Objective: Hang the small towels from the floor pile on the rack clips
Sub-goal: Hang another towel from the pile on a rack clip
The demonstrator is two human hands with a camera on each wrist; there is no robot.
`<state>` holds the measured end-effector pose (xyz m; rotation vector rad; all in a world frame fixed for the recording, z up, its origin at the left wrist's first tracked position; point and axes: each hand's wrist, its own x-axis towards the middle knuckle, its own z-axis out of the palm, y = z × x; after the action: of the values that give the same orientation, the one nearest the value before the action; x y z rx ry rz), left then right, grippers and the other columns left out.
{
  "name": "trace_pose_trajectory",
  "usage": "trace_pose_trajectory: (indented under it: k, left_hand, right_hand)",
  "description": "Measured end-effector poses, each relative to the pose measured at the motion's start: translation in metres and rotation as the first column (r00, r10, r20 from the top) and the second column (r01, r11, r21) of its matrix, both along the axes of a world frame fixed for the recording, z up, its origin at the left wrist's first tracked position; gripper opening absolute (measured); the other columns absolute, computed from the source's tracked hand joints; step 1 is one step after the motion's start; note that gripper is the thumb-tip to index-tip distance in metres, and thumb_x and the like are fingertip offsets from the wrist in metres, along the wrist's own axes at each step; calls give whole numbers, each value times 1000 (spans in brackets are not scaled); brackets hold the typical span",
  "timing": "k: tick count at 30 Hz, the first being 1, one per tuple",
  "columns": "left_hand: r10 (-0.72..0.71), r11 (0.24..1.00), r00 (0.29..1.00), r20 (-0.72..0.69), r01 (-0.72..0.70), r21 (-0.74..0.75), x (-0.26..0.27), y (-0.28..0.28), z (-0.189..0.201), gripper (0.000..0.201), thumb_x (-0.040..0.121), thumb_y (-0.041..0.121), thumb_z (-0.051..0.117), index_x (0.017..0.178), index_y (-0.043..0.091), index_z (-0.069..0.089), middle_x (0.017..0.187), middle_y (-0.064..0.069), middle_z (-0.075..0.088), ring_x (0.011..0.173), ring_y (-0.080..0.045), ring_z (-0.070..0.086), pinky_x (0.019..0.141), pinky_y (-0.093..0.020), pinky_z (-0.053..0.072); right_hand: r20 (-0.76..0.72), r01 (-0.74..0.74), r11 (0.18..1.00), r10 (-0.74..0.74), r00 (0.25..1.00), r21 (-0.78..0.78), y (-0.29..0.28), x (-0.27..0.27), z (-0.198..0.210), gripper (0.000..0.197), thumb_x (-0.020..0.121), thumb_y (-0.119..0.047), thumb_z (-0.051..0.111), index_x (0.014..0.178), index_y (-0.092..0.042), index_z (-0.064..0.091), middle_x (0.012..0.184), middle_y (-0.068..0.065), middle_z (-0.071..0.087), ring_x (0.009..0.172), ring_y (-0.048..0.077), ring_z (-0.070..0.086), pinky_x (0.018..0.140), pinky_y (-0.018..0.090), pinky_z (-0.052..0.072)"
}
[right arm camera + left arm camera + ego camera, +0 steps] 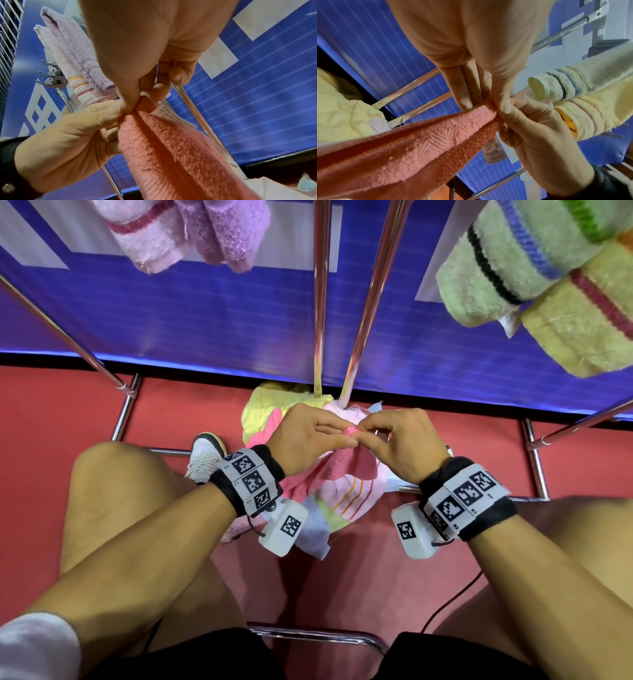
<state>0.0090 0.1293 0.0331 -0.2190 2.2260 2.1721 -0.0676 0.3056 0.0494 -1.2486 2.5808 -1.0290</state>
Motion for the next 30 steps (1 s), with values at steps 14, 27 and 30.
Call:
trace_pose_trajectory:
  k: [14,27,30]
  left_hand:
    - [185,983,980,-73,-183,30,-5,-49,13,30,88,3,67,82,30,78,76,4,74,74,-7,68,74,-27,59]
    - [275,960,959,-71,-278,-40,-1,-68,-3,11,85,13,68,92,19,74,82,-4,73,78,-16,66,78,-36,59]
    - [322,944,945,-60,-325,-51,-3,-70,-6,12,91,6,65,95,15,72,79,0,73,77,-13,65,79,-38,59]
  right_hand:
    - [17,-38,920,34,999,389,13,-18,-24,18,89,-27,66,78,-14,66,73,4,62,73,25,44,69,38,43]
    - [0,147,972,-150,989,182,24,-25,-28,13,89,-24,71,92,-13,77,116,6,69,109,29,59,93,39,47]
    - [43,209,977,-211,976,51,23,-22,-23,9,86,-29,75,89,-21,79,96,-1,75,90,20,65,80,41,54]
